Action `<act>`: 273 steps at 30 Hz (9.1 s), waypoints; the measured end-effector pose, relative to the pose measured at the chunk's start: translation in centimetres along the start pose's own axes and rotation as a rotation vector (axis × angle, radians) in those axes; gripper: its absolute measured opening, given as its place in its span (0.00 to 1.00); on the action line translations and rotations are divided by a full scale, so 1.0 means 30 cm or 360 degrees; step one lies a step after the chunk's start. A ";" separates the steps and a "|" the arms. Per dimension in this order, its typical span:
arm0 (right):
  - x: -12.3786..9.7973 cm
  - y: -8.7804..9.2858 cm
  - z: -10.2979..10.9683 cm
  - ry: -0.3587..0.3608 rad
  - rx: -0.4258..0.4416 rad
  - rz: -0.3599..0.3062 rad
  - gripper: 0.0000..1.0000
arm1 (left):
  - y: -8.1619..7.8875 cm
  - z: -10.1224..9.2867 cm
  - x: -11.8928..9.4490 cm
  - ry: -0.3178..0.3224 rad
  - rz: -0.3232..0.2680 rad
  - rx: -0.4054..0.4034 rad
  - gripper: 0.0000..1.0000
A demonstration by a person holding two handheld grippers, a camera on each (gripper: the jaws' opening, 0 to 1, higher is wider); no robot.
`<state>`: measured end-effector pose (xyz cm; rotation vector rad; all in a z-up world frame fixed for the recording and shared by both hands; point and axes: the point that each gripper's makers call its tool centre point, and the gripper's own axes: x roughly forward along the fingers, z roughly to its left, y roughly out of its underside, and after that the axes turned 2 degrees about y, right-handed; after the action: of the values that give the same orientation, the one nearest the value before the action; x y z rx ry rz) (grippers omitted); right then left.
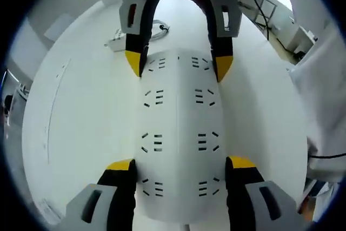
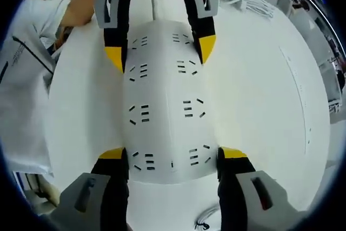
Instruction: Straighten the power strip on the desk, plug the charger into it
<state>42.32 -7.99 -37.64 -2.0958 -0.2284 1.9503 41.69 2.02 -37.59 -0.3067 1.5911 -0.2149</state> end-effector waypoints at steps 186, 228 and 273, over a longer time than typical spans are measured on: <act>-0.171 0.310 0.000 0.1777 0.1860 -0.1022 0.42 | -0.007 0.005 0.009 0.0038 -0.0147 0.0071 0.69; -0.126 0.172 0.168 0.1090 0.1151 -0.1196 0.30 | -0.008 0.006 0.010 0.0045 -0.0159 0.0083 0.70; -0.196 0.014 0.067 0.0693 0.1701 -0.0545 0.27 | 0.000 0.022 0.007 0.0056 -0.0169 0.0109 0.70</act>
<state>39.80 -9.95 -32.29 -1.5162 0.4278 0.9845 42.34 1.98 -37.81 -0.3360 1.5999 -0.3573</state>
